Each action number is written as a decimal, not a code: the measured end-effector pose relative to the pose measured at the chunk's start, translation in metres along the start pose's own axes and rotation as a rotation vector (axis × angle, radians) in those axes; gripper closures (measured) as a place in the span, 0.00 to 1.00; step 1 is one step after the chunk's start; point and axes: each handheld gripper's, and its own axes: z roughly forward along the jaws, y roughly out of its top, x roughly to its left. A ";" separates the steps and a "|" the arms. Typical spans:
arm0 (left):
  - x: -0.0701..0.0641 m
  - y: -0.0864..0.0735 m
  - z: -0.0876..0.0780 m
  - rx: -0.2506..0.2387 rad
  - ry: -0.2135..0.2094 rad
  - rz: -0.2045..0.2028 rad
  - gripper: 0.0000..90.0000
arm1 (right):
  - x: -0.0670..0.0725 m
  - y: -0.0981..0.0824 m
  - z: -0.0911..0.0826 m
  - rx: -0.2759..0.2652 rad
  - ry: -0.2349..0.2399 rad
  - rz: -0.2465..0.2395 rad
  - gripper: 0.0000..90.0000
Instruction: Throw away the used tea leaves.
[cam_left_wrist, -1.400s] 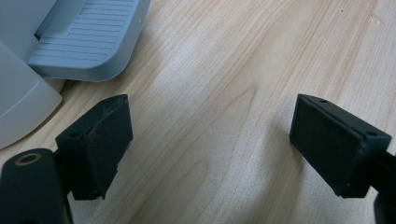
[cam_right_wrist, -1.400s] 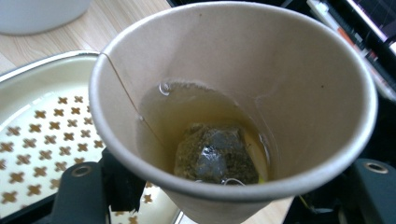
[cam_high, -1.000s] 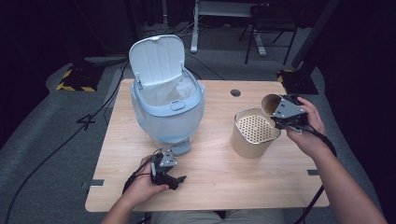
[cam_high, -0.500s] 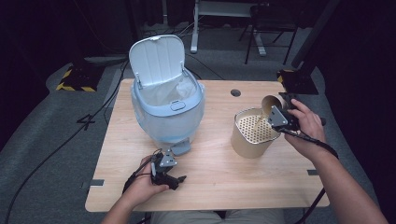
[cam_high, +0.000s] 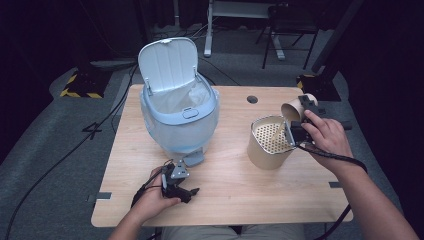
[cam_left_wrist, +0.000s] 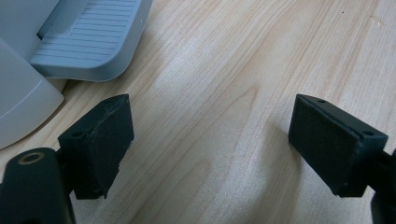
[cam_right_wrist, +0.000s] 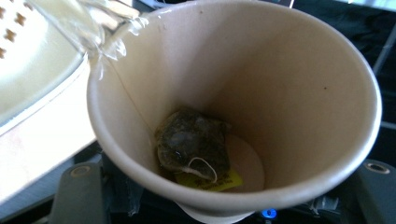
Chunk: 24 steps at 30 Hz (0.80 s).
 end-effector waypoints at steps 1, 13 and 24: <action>0.000 0.000 0.000 0.000 0.000 0.000 0.16 | 0.000 0.001 0.000 0.009 -0.010 -0.016 0.34; 0.000 0.000 0.000 0.001 0.000 -0.001 0.16 | 0.012 0.016 -0.007 0.115 -0.231 -0.499 0.34; 0.000 0.000 0.000 0.001 0.000 -0.001 0.16 | 0.007 0.017 -0.010 0.136 -0.293 -0.564 0.34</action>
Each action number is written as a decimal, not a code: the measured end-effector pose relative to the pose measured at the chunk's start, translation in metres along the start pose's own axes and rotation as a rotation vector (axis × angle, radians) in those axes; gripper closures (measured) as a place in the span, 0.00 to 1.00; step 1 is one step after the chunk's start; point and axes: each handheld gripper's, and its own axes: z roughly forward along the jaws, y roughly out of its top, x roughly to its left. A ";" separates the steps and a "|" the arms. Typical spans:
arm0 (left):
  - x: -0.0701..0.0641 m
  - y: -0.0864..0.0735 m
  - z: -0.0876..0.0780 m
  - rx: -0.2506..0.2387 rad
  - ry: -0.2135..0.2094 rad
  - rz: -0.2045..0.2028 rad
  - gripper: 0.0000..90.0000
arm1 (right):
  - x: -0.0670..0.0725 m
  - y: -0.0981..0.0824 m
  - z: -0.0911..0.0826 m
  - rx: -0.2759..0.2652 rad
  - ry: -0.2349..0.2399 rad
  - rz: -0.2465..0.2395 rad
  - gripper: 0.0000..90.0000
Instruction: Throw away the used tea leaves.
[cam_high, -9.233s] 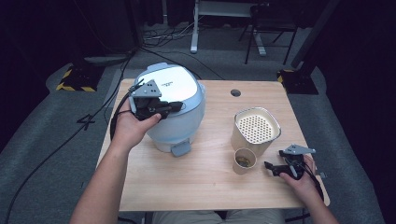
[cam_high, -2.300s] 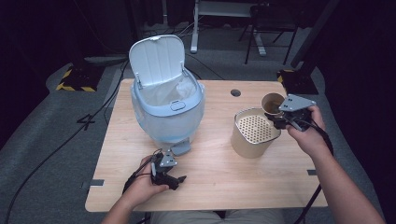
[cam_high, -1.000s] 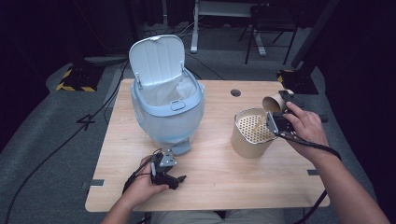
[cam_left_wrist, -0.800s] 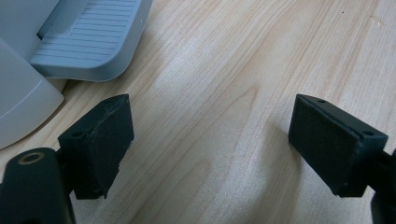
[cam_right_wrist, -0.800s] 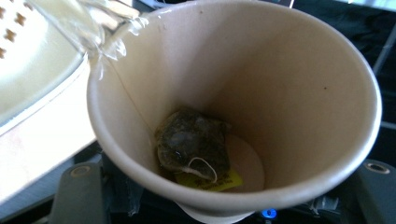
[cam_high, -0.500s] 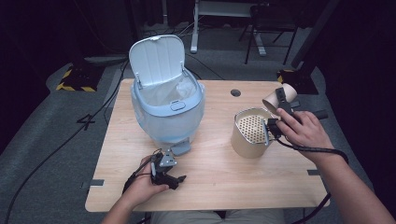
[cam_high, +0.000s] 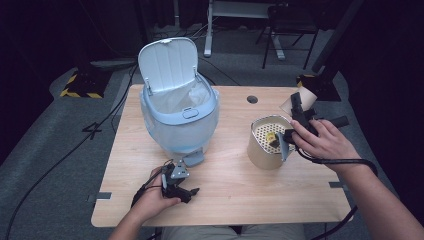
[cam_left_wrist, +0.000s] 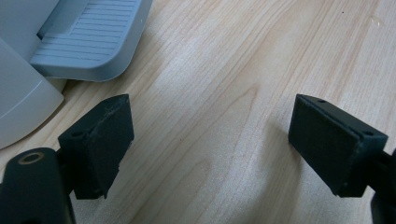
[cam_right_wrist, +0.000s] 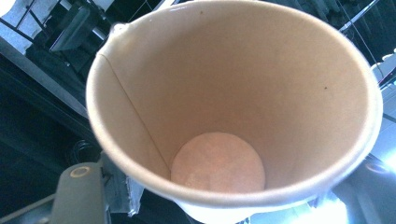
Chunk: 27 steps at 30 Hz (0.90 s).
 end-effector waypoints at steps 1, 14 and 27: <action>0.000 0.000 0.000 0.000 0.000 0.000 0.16 | 0.000 0.000 0.000 0.000 0.000 0.000 0.34; 0.000 0.000 0.000 0.000 0.000 0.000 0.16 | 0.000 -0.001 -0.001 0.004 -0.004 0.017 0.34; 0.000 0.000 0.000 0.000 0.000 0.000 0.16 | -0.003 -0.015 0.002 -0.038 0.093 0.259 0.33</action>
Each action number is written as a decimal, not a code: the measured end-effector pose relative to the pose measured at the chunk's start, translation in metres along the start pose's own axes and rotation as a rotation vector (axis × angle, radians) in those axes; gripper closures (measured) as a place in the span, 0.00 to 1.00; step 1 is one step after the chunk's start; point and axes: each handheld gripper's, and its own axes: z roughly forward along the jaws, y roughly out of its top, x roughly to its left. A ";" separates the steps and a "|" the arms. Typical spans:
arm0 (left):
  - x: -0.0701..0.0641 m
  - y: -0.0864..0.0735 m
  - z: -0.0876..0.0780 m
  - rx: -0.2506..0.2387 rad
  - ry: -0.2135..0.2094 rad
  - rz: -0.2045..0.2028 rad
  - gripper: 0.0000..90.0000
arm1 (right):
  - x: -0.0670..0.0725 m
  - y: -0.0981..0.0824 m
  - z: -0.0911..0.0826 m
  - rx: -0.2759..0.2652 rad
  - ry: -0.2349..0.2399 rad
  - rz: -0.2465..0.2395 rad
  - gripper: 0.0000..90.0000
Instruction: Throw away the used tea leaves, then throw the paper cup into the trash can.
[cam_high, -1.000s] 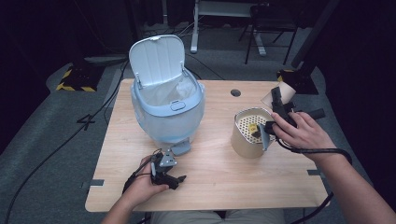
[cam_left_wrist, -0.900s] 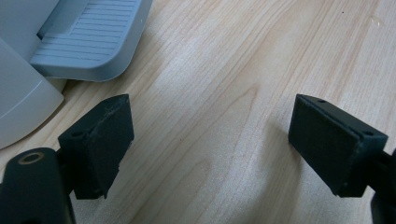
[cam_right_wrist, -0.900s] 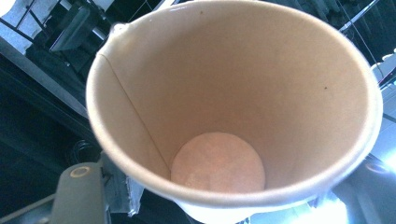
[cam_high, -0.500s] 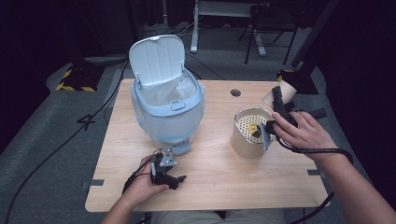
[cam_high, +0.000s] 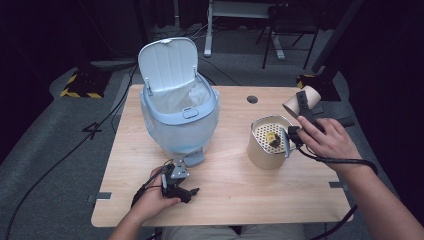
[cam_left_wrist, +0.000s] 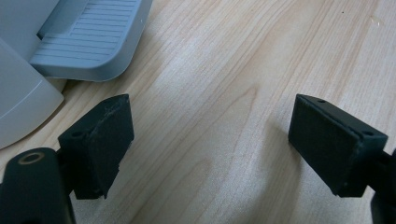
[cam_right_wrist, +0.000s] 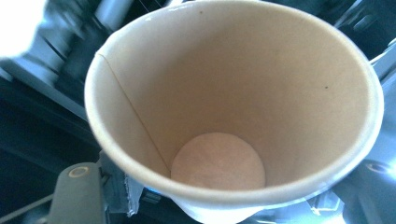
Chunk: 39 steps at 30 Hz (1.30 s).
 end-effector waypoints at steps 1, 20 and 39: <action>0.000 0.000 0.000 -0.001 0.000 0.001 0.16 | -0.001 -0.002 0.001 -0.012 0.029 0.056 0.33; 0.002 0.003 0.002 0.000 -0.003 0.004 0.16 | 0.000 -0.052 0.020 -0.260 0.676 1.397 0.32; 0.000 0.004 0.004 0.006 0.025 -0.018 0.15 | -0.010 -0.061 0.024 -0.352 0.857 1.614 0.32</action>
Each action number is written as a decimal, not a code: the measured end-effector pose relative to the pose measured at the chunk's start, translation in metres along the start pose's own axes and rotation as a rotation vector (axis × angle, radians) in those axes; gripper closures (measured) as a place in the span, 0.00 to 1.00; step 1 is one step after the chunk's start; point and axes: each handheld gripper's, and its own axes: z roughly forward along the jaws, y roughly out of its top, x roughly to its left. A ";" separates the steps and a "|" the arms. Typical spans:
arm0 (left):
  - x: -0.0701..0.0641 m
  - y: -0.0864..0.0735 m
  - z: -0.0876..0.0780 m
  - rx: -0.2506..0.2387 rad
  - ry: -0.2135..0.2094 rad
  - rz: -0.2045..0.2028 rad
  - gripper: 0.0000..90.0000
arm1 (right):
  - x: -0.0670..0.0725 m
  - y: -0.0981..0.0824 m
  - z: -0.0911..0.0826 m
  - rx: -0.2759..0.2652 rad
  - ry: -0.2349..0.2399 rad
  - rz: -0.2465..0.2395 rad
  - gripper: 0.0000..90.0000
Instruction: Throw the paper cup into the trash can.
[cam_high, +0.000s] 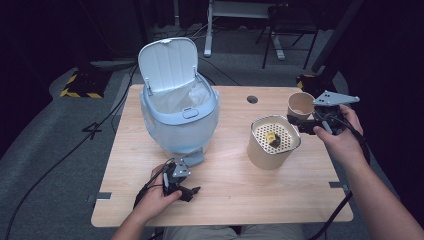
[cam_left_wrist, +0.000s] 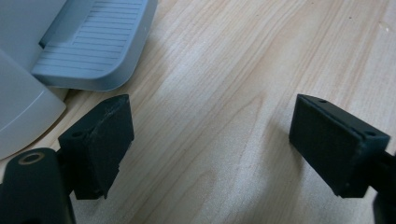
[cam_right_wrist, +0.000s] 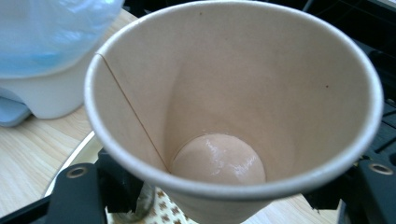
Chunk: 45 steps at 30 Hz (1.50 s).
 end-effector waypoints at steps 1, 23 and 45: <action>-0.001 0.000 0.000 -0.002 0.007 -0.006 0.15 | 0.002 0.005 0.003 -0.005 0.015 -0.010 0.32; 0.000 0.000 0.001 0.012 0.039 -0.038 0.07 | 0.027 0.078 0.031 -0.058 0.167 -0.069 0.32; 0.000 0.000 0.001 0.012 0.040 -0.041 0.07 | 0.077 0.144 0.067 -0.133 0.269 -0.087 0.32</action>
